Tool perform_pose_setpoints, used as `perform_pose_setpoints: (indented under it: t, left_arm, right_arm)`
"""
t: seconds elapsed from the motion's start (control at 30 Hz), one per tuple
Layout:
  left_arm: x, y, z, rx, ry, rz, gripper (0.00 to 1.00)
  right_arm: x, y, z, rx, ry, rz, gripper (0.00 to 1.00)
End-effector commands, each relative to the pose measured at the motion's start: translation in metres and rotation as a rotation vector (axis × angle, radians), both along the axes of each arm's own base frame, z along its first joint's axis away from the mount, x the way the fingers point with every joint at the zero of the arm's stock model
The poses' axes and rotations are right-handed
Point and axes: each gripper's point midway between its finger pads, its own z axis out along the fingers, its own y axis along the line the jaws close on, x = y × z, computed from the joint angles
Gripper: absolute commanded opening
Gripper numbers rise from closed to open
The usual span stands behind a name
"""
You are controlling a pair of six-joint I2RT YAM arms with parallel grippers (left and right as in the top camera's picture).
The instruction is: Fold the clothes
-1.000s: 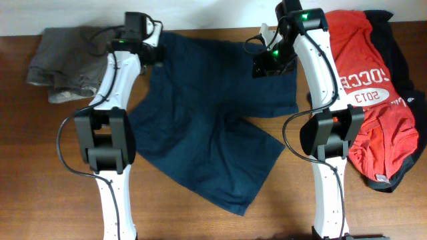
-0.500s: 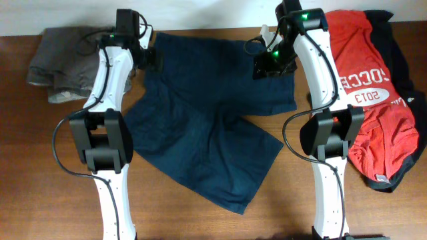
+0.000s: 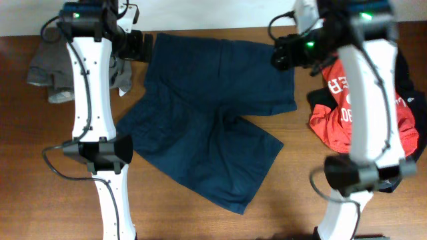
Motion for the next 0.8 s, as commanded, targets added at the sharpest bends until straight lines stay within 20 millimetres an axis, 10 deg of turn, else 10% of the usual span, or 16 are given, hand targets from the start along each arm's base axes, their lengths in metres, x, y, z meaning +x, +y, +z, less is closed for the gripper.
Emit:
perform_pose_setpoints:
  t: [0.0, 0.2, 0.37, 0.77]
  left_arm:
    - [-0.008, -0.014, 0.029, -0.075, -0.062, -0.024, 0.99]
    - [-0.031, -0.019, 0.073, -0.106, -0.136, -0.037, 0.99]
    - [-0.065, 0.001, 0.085, -0.014, -0.101, 0.014, 0.99]
    - [-0.1, 0.032, -0.046, 0.055, 0.301, 0.108, 0.98]
  right_arm:
    - [-0.018, -0.006, 0.03, 0.009, -0.063, -0.059, 0.81]
    - [-0.062, 0.001, 0.056, 0.015, -0.107, -0.045, 0.8]
    - [-0.106, 0.004, 0.026, -0.016, 0.02, -0.059, 0.8]
    - [-0.144, 0.028, -0.134, -0.013, 0.372, -0.059, 0.75]
